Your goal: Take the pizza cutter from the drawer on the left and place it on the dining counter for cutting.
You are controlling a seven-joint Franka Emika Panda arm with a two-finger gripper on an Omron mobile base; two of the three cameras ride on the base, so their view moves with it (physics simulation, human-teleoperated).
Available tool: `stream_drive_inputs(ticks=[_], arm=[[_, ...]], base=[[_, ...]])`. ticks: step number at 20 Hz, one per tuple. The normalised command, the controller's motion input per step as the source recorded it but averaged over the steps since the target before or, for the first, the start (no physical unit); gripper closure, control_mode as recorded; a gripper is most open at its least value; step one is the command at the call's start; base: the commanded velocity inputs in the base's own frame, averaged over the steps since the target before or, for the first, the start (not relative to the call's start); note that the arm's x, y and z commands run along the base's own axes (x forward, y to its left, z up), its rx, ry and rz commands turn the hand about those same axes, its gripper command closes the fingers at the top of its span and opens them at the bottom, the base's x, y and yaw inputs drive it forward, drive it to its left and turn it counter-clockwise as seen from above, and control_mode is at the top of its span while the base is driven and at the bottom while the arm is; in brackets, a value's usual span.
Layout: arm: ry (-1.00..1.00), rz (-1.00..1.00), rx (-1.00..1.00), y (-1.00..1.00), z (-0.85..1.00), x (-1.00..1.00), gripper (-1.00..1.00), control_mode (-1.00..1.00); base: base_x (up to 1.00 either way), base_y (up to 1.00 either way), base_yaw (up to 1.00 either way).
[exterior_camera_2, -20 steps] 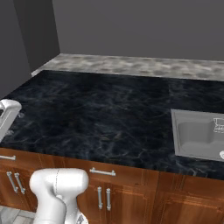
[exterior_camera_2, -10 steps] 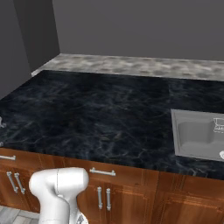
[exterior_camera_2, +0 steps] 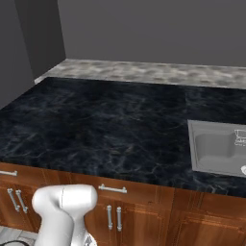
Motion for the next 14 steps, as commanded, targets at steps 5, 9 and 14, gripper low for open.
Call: stream_drive_inputs(ticks=[5, 9, 14], arm=[[-0.21, 0.09, -0.18, 0.54, -0.24, 0.04, -1.0, -1.0], [-0.15, 0.14, -0.08, 0.35, -0.14, 0.18, -1.0, -1.0], [-0.05, 0.15, -0.01, 0.25, -0.07, 0.08, -1.0, -1.0]], base=[[0.0, 0.0, 0.0], [0.0, 0.0, 0.0], [0.0, 0.0, 0.0]])
